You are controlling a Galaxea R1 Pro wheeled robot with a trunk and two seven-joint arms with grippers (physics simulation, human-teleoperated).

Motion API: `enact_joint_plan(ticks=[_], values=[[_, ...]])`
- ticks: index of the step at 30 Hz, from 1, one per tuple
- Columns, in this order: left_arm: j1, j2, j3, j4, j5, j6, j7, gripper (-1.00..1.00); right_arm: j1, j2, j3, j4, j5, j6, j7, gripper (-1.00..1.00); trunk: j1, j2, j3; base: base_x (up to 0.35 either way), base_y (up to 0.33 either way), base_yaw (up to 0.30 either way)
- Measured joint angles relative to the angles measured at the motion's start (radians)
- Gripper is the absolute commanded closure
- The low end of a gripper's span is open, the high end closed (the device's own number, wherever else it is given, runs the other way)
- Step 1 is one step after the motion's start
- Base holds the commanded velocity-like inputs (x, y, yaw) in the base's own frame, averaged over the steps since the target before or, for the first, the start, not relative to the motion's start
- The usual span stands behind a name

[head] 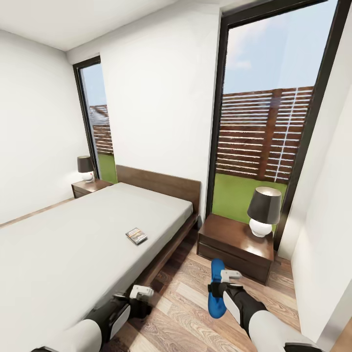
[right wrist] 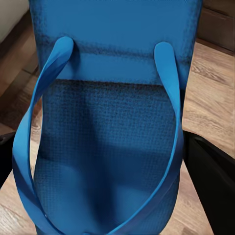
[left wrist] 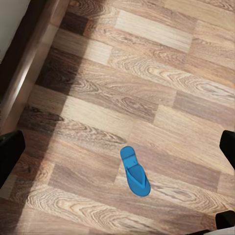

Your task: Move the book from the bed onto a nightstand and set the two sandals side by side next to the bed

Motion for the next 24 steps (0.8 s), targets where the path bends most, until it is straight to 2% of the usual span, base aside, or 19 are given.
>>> enact_joint_plan(ticks=[4, 13, 17, 24], values=[[0.027, 0.0, 0.001, 0.048, 0.001, -0.073, 0.022, -1.0, 0.0, 0.0, 0.0, -0.007, 0.001, 0.003, -0.001, 1.0, 0.0, 0.0, 0.0, 0.0, 0.0, 0.0], [0.11, 0.002, 0.003, 0.066, 0.004, -0.182, 0.101, -1.0, 0.0, -0.002, 0.0, -0.009, 0.003, 0.004, -0.001, 1.0, 0.0, 0.0, 0.0, 0.0, 0.0, 0.0], [0.139, 0.002, 0.003, 0.067, 0.005, -0.205, 0.113, -1.0, 0.001, -0.003, 0.001, -0.008, 0.003, 0.003, -0.001, 1.0, 0.0, 0.0, 0.0, 0.0, 0.0, 0.0], [0.152, 0.005, 0.004, 0.068, 0.006, -0.245, 0.117, -1.0, 0.001, -0.003, 0.005, -0.006, 0.003, 0.002, -0.001, 1.0, 0.0, 0.0, 0.0, 0.0, -0.058, 0.0]])
